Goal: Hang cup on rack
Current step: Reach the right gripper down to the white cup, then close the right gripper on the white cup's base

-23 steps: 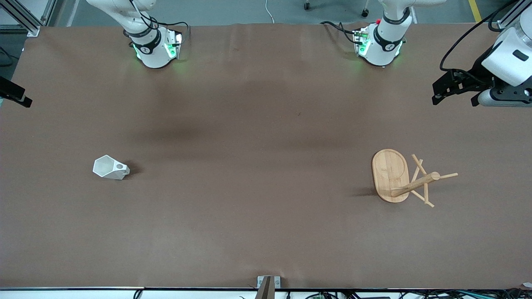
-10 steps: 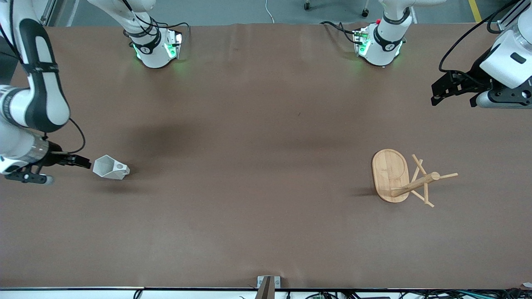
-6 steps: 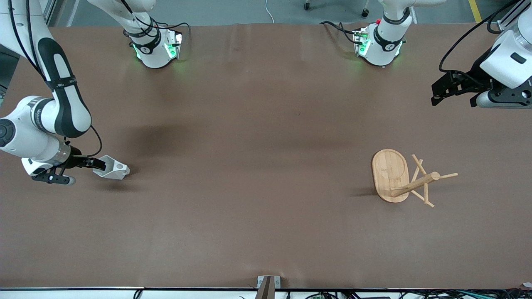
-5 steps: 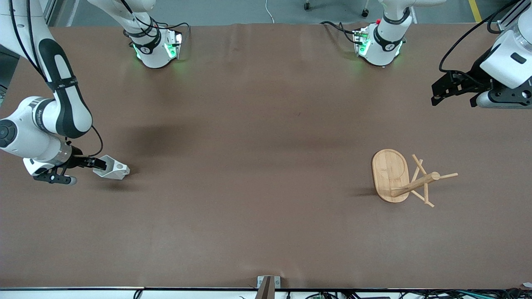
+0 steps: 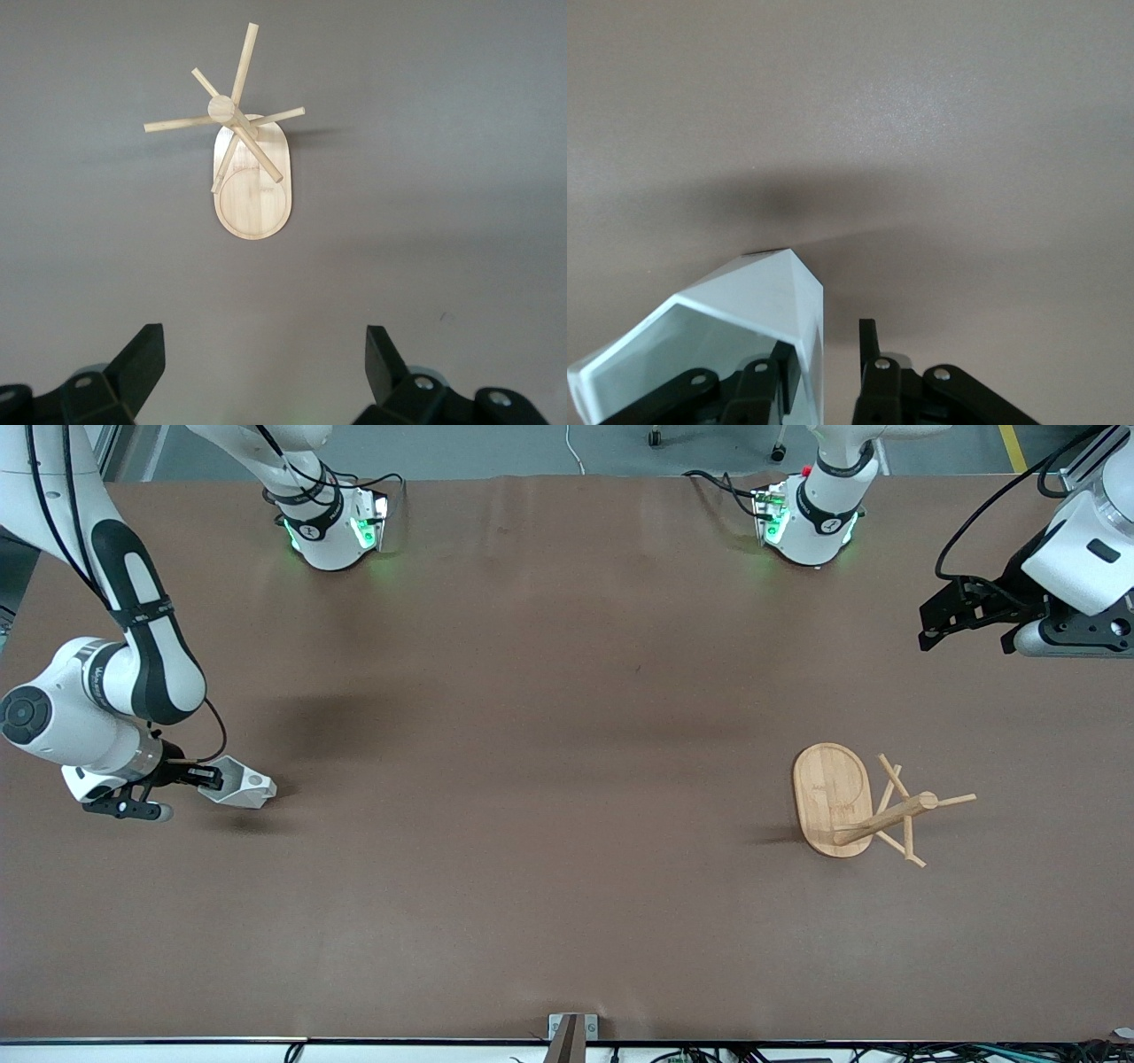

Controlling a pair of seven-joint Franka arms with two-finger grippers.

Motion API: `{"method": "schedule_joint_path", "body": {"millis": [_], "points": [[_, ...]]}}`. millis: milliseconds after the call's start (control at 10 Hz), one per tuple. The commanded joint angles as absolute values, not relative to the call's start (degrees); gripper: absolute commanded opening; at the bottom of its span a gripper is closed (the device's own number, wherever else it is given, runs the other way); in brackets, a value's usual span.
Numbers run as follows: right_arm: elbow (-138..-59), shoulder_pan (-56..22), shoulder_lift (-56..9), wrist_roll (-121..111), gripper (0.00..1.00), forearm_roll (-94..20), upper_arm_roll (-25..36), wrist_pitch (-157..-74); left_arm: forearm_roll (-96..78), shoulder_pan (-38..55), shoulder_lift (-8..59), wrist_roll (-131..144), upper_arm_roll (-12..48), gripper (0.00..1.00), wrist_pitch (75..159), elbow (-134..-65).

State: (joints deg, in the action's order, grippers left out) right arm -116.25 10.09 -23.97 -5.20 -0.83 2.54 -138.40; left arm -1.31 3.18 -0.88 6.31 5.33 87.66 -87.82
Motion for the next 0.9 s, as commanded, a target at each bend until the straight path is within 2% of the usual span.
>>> {"method": "schedule_joint_path", "body": {"millis": [0, 100, 200, 300, 500, 600, 800], "points": [[-116.9, 10.7, -24.0, -5.6, 0.14, -2.6, 1.9, -139.2, -0.4, 3.0, -0.9, 5.4, 5.4, 1.0, 88.2, -90.0], [-116.7, 10.7, -24.0, -5.5, 0.05, -3.6, 1.9, -138.9, -0.4, 3.0, -0.8, 5.4, 5.4, 1.0, 88.2, -90.0], [-116.4, 10.6, -23.8, -6.1, 0.01, -3.6, 2.0, -138.5, -0.4, 3.0, -0.8, 5.4, 5.4, 1.0, 88.2, -90.0], [-114.6, 10.3, -23.7, -8.0, 0.01, -3.6, 2.0, -136.5, -0.4, 3.0, -0.7, 5.6, 5.4, 1.0, 88.2, -89.7], [-108.5, 10.4, -23.5, -14.0, 0.01, -3.7, 1.8, -124.9, -0.2, 3.4, -0.2, 6.6, 5.7, 1.0, 87.8, -88.9], [-105.6, 10.2, -23.4, -16.2, 0.01, -4.6, 1.3, -121.7, 0.1, 3.8, 0.0, 6.4, 5.9, 1.0, 87.8, -88.7], [-102.0, 9.9, -22.2, -20.0, 0.0, -12.6, -0.3, -114.6, 0.3, 4.0, 2.3, 6.6, 6.2, 1.0, 86.9, -88.2]]}}
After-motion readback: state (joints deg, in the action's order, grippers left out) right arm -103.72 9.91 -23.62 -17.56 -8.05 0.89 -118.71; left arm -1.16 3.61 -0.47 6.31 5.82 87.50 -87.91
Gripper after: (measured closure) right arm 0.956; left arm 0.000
